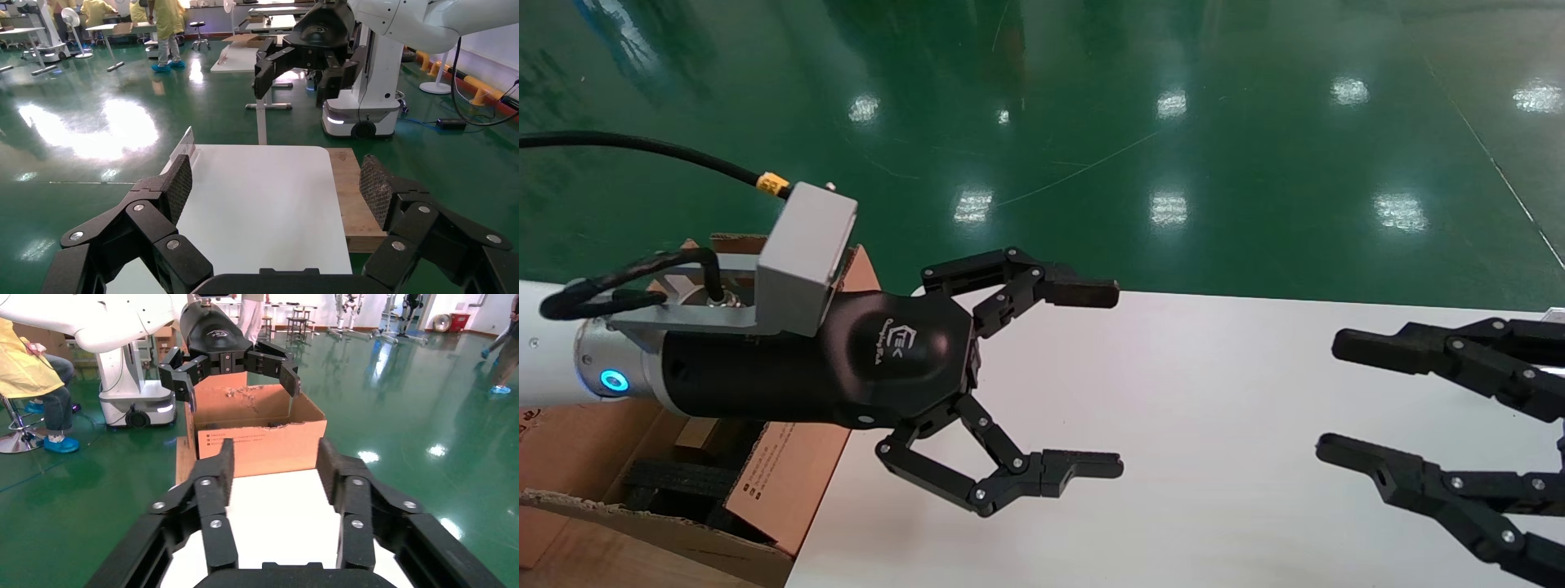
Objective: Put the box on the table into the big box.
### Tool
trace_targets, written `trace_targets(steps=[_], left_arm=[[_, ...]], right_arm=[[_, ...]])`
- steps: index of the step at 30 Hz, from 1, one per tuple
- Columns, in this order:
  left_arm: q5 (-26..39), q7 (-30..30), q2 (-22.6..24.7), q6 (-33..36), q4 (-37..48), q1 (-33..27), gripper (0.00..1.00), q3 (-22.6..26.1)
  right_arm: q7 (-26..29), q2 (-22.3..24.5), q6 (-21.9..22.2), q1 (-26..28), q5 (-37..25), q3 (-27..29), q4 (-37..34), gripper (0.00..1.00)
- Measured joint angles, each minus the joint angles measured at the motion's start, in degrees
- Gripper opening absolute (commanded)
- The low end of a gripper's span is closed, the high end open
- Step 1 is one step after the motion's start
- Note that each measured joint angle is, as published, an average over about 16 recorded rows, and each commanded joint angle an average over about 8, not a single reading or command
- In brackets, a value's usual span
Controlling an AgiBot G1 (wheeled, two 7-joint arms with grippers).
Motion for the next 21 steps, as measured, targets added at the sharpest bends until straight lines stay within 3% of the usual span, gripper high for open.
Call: trace_targets(steps=[21], left_arm=[[0.1, 0.1, 0.0, 0.0, 0.2, -0.1, 1.00, 0.0]], right_arm=[[0.0, 0.0, 0.0, 0.0, 0.0, 0.0, 0.0, 1.00]])
